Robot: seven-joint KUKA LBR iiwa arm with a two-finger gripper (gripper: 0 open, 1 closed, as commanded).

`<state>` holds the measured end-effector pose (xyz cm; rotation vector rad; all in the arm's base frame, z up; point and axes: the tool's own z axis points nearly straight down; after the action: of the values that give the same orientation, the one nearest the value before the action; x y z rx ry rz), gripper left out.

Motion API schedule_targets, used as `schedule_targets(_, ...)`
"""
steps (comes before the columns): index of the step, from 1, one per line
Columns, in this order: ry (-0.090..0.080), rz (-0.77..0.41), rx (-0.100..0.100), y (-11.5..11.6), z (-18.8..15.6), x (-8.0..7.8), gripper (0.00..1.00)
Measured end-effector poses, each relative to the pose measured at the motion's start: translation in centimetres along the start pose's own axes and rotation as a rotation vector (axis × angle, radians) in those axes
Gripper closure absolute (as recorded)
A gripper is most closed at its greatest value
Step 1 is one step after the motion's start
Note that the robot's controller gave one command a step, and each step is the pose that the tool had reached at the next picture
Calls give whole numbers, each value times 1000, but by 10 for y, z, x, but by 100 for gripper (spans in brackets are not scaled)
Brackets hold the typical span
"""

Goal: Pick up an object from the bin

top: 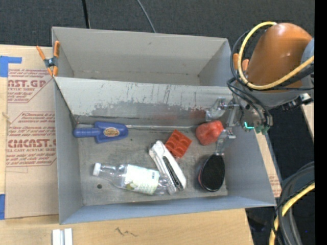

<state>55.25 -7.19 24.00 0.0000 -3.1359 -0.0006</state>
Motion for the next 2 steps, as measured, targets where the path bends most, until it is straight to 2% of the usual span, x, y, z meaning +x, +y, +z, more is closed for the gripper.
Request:
schedule_targets(1,-8,-1,1,0,-4,-1,0)
schedule_targets(2,-10,-135,1,21,49,2,0)
